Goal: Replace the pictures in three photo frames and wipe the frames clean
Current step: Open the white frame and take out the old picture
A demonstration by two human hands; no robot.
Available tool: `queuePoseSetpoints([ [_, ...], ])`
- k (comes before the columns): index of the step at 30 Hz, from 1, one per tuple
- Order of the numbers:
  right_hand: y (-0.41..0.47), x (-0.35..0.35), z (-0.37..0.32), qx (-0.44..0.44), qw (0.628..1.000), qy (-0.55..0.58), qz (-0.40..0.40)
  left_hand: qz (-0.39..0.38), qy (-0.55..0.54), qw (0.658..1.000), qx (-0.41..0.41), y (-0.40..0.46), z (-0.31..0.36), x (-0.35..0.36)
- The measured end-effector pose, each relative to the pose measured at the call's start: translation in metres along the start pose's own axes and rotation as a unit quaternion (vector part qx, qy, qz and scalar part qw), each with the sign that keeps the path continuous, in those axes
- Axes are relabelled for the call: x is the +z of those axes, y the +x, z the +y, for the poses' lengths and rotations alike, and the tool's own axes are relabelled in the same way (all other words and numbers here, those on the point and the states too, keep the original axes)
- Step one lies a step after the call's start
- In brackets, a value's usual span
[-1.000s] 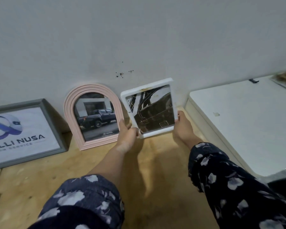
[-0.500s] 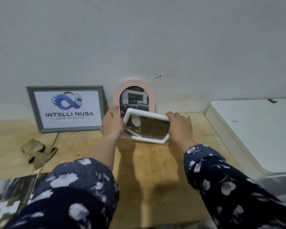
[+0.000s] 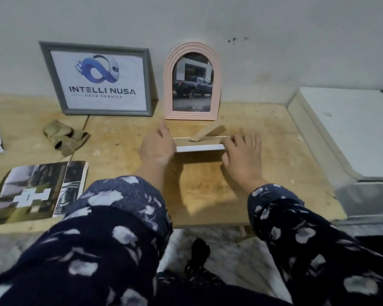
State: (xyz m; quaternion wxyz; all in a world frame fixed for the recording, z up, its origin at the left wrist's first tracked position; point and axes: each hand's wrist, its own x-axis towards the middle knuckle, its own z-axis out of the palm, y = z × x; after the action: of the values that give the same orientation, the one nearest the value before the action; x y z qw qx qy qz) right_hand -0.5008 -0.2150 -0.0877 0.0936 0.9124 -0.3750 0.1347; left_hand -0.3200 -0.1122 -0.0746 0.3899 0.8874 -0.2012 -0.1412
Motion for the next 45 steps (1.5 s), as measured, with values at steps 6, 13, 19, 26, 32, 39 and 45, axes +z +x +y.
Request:
queuePoseSetpoints([
  [6,-0.040,0.034,-0.003,-0.042,0.999,0.006,0.004,-0.044,0.070,0.997,-0.011,-0.014,-0.019,0.012],
  [13,-0.059,0.060,-0.003,-0.079,0.991,0.103,0.022,-0.102,0.095,0.990,-0.008,-0.016,-0.041,0.022],
  [19,-0.046,0.048,0.008,0.079,0.974,0.197,-0.081,-0.140,0.150,0.978,0.024,0.002,-0.032,0.020],
  [26,0.002,0.037,0.020,0.051,0.931,0.160,-0.324,-0.195,0.257,0.946,0.036,0.027,-0.014,0.023],
  [32,0.022,0.042,0.023,0.029,0.916,0.174,-0.360,-0.206,0.296,0.933,-0.002,0.039,-0.007,0.032],
  [39,0.022,0.040,0.030,-0.021,0.917,0.104,-0.384,-0.197,0.311,0.928,-0.060,0.052,0.005,0.041],
  [45,0.022,0.041,0.027,-0.027,0.925,0.071,-0.372,-0.217,0.321,0.920,-0.061,0.066,0.016,0.033],
])
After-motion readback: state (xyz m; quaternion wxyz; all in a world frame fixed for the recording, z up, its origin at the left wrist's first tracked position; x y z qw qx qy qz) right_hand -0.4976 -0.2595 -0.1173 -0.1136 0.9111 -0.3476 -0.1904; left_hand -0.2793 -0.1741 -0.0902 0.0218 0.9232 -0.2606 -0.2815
